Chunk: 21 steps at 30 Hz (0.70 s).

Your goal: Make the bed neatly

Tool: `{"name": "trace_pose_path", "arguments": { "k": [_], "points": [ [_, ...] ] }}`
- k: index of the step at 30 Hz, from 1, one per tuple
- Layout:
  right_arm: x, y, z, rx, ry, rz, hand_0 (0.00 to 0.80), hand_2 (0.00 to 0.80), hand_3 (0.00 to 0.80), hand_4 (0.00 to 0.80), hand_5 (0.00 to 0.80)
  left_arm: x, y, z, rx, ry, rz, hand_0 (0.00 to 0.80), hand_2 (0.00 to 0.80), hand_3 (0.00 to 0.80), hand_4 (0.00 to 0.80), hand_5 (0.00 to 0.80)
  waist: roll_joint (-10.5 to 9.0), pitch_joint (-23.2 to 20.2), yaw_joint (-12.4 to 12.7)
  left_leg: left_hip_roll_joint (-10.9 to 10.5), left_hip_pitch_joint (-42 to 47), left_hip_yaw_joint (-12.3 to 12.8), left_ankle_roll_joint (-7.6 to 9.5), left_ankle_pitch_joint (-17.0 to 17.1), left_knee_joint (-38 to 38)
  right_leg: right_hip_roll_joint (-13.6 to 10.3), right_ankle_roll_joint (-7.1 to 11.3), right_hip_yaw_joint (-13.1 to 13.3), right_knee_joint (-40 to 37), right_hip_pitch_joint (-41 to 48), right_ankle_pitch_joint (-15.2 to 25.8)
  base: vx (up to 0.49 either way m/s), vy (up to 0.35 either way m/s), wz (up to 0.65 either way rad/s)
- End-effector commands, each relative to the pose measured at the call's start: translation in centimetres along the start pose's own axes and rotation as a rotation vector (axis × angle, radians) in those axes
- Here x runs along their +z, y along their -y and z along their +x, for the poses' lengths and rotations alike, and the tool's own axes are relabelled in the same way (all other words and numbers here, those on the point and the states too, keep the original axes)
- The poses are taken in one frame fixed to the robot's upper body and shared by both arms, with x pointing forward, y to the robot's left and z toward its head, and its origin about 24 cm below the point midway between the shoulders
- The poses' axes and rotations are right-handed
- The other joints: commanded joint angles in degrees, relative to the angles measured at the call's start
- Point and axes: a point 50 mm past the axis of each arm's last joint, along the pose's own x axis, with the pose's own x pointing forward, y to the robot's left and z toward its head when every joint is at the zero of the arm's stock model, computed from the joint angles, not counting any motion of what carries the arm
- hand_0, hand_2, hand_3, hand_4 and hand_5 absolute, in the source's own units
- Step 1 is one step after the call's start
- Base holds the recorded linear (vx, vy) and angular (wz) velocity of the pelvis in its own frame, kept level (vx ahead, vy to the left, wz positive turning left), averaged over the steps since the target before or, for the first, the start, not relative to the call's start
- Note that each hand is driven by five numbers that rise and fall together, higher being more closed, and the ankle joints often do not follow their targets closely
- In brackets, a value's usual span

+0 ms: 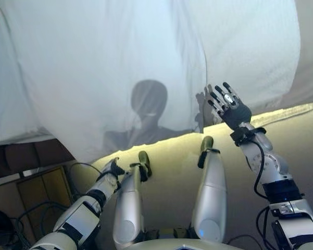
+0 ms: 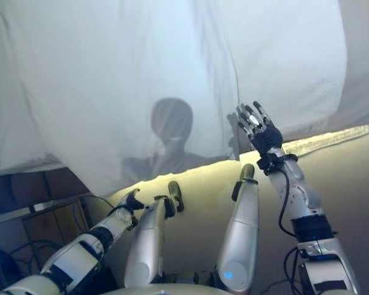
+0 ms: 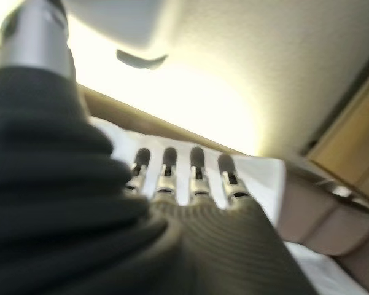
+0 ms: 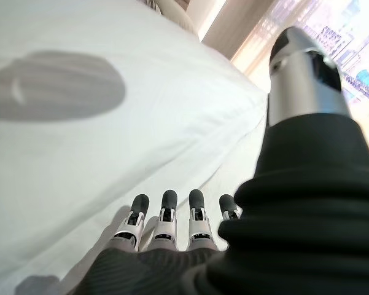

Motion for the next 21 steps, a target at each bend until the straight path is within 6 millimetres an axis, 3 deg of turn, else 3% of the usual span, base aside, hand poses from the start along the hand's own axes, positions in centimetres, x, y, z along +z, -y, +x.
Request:
{"name": "trace_pose_path", "arguments": {
  "k": [1,3,5,6,11,15,21],
  "points": [
    [1.1,-0.3,-0.8,0.006,0.079,-0.015,0.0,0.0,0.0,0.0,0.0,-4.6,1.8,-1.0,-0.032,-0.143,-0.016,0.0,0.0,0.0,0.0,0.0,-0.17,-4.9,0.9,1.1,0.4,0.5,1.51,12.5,-6.0,-4.1,4.27,-2.6,-15.5,7.7,16.4,0.13,0.047,0.36],
    [0.7,0.2,-1.1,-0.011,0.061,-0.017,0.0,0.0,0.0,0.0,0.0,-6.1,1.8,-1.4,-0.021,-0.166,-0.089,0.0,0.0,0.0,0.0,0.0,-0.26,-6.1,1.1,1.4,2.7,0.4,0.95,12.1,-6.4,-4.2,4.29,-3.2,-16.4,10.0,16.3,0.143,0.012,0.33],
    [0.1,1.1,-1.7,-0.041,0.029,-0.014,0.0,0.0,0.0,0.0,0.0,-5.9,2.0,-1.5,0.006,-0.132,-0.142,0.0,0.0,0.0,0.0,0.0,-0.45,-7.6,1.8,1.4,5.7,0.7,1.17,12.2,-7.8,-4.8,4.03,-4.5,-17.0,13.0,15.8,0.143,0.006,0.1],
    [-0.5,1.5,-2.2,-0.057,0.002,-0.012,0.0,0.0,0.0,0.0,0.0,-5.6,2.2,-1.6,-0.003,-0.132,-0.266,0.0,0.0,0.0,0.0,0.0,-0.73,-8.7,2.0,1.2,7.0,1.3,1.61,13.6,-8.9,-5.3,3.22,-5.7,-18.5,14.5,17.2,0.075,0.001,0.14],
    [-2.3,3.8,-3.9,-0.104,-0.084,0.014,0.0,0.0,0.0,0.0,0.0,-6.3,1.7,-1.9,0.03,-0.113,-0.472,0.0,0.0,0.0,0.0,0.0,-1.53,-11.6,2.8,1.4,13.8,2.0,1.54,13.3,-11.4,-5.6,3.9,-8.1,-20.5,21.7,16.5,0.166,-0.043,0.12],
    [-5.4,4.4,-5.4,-0.151,-0.186,0.073,0.0,0.0,0.0,0.0,0.0,-6.7,1.7,-2.2,0.044,-0.108,-0.688,0.0,0.0,0.0,0.0,0.0,-3.06,-15.1,3.8,1.1,20.5,2.3,2.05,13.3,-15.0,-4.4,4.34,-11.1,-24.4,30.2,16.1,0.207,-0.161,-0.01],
    [-10.6,4.7,-8.9,-0.244,-0.272,0.149,0.0,0.0,0.0,0.0,0.0,-7.4,2.1,-3.4,0.061,-0.052,-0.961,0.0,0.0,0.0,0.0,0.0,-5.17,-18.7,5.5,1.2,27.8,1.7,2.56,13.2,-19.8,-0.8,4.15,-14.2,-30.3,40.9,15.5,0.126,-0.193,0.03]
  ]
}}
